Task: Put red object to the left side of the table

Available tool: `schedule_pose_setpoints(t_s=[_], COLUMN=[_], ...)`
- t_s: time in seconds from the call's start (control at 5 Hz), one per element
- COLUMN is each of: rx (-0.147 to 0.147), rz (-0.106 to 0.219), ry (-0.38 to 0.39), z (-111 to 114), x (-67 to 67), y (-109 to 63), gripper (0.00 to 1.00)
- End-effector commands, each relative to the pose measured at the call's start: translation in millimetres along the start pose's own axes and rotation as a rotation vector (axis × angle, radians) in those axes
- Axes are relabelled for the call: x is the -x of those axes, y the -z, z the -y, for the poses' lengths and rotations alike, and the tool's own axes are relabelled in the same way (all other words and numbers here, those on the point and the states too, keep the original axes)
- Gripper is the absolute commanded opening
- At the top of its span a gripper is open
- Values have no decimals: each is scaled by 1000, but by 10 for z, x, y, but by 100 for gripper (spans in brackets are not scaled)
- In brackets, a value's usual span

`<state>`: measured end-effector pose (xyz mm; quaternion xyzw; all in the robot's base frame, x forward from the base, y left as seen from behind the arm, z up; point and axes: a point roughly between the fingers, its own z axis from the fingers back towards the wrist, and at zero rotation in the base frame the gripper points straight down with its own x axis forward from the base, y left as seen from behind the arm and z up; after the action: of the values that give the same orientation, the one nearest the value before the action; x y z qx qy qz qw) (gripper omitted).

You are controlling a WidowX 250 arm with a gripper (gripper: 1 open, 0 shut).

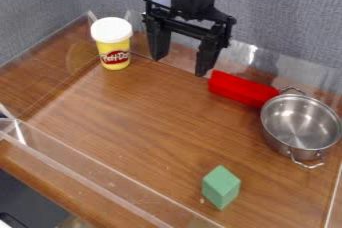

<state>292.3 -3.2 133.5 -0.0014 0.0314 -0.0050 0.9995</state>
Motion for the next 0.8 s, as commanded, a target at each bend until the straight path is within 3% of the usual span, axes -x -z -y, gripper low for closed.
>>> schedule_pose_setpoints(t_s=[0.0, 0.6], rx=[-1, -27], rz=[-12, -10], ry=[70, 482], z=[19, 140], x=[-37, -387], y=[68, 253], gripper=[100, 100])
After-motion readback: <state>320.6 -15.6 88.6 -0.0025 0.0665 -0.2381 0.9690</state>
